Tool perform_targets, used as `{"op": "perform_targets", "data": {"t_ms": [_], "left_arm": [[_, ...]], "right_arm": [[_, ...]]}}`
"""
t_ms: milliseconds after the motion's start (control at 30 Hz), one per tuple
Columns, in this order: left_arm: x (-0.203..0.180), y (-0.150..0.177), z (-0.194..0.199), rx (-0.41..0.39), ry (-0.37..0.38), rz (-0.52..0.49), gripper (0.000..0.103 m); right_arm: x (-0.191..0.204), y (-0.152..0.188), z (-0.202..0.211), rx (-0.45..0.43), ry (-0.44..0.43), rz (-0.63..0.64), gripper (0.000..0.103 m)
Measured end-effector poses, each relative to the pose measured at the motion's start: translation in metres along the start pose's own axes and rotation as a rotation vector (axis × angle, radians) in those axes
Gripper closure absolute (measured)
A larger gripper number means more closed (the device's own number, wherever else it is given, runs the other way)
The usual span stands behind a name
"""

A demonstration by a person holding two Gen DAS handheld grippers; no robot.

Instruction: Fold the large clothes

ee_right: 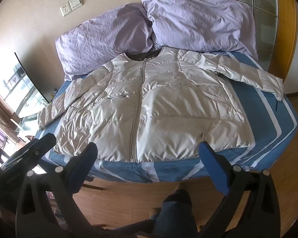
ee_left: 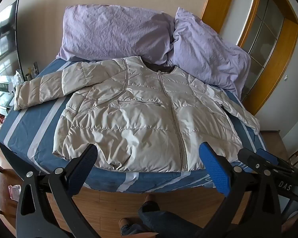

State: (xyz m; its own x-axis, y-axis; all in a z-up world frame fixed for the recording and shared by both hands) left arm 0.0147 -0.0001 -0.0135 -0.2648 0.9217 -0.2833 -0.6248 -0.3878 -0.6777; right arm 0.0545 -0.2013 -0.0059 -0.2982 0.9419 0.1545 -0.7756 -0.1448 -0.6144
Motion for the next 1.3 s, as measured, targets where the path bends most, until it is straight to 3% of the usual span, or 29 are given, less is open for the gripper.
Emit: {"op": "perform_targets", "data": {"t_ms": [1300], "left_arm": [[0.0013, 0.0001, -0.0036, 0.007, -0.007, 0.002, 0.001]], "right_arm": [[-0.0003, -0.0017, -0.0033, -0.003, 0.000, -0.007, 0.002]]}}
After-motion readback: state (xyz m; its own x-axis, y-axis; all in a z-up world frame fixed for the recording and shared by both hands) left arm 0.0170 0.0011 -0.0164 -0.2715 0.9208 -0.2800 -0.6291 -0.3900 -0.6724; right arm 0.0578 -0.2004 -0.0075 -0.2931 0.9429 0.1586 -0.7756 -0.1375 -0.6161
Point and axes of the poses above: each gripper's, at about its wrist camera, not at the fingertips, and z roughly against the way its jaws point, x to its left, y to its underside, the point moved 2 cm from there along -z, roughly the way its jaws point, and after that the axes turned 5 degrees about z, right-handed, at the moved point
